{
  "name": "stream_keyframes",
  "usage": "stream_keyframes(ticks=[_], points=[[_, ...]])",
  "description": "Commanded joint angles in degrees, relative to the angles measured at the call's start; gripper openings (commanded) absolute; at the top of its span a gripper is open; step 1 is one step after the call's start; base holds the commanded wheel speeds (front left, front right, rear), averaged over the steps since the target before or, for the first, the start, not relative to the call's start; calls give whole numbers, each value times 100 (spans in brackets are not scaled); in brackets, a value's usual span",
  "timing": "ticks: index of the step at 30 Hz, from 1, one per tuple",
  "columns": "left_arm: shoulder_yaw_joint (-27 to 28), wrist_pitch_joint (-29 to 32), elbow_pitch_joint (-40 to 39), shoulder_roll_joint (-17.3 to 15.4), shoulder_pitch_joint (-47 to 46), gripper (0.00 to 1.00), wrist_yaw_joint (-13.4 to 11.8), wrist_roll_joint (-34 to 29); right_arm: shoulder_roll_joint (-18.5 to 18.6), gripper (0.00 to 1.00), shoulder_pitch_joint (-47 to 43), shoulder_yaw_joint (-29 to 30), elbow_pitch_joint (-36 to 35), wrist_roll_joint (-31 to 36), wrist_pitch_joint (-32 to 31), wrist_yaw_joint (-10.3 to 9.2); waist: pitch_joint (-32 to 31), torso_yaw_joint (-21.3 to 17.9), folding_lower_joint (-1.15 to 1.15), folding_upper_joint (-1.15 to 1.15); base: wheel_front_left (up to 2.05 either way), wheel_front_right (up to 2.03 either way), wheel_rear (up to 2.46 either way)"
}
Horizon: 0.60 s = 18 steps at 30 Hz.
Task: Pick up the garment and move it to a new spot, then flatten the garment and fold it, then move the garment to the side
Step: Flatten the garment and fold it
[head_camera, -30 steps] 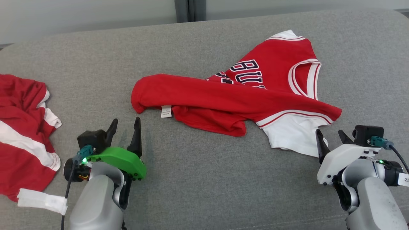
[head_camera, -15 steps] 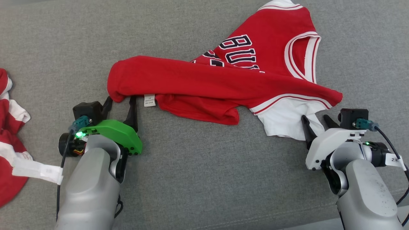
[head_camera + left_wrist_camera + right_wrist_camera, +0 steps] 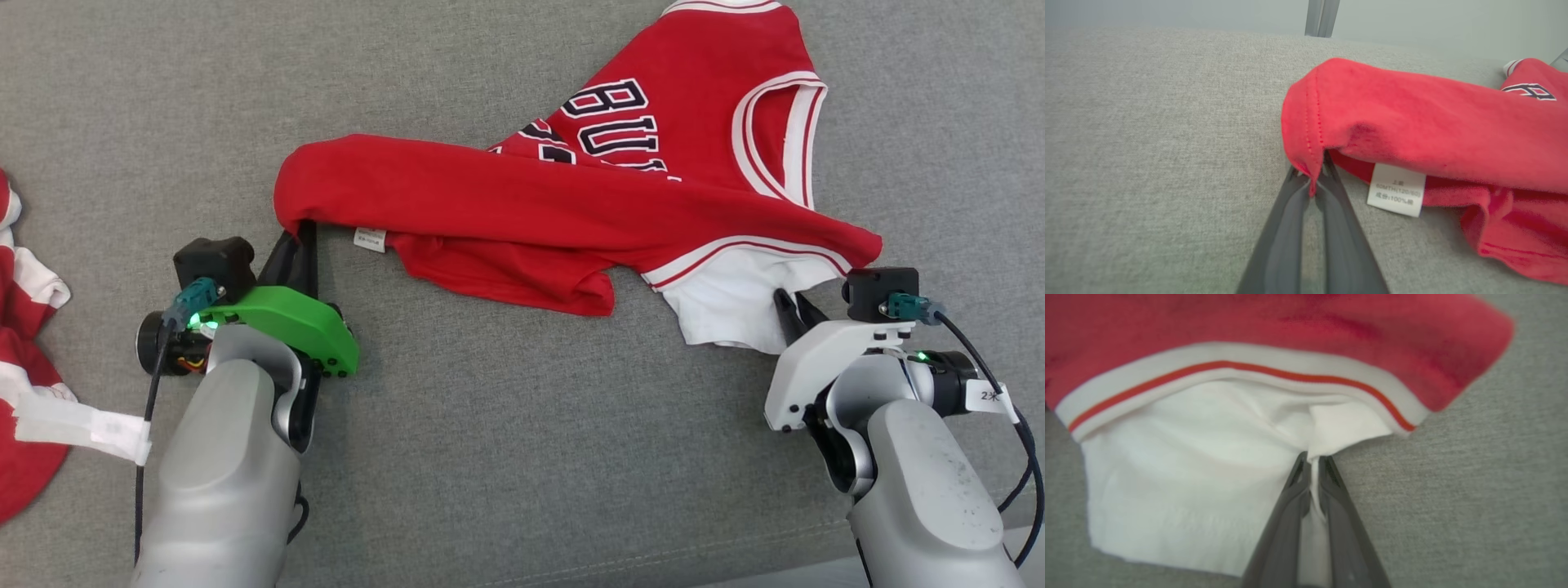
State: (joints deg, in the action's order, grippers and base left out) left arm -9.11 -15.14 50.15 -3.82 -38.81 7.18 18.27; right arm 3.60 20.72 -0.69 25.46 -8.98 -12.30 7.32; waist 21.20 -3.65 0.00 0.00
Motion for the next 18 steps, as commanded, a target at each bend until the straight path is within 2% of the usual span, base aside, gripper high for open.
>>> stream_keyframes(ticks=[1,9,18], points=[[-41,2,-8,-4,151,0,27,19,-105,0,-463,-110,309,-13,-305,30,-48,24,0,0,0,0,0],[-597,1,-612,25,716,0,39,622,-70,0,-691,226,-605,-78,-77,24,-429,75,0,0,0,0,0],[-975,5,-1932,-319,1387,0,40,1884,-63,0,-1185,609,-2240,-406,61,18,-975,49,0,0,0,0,0]])
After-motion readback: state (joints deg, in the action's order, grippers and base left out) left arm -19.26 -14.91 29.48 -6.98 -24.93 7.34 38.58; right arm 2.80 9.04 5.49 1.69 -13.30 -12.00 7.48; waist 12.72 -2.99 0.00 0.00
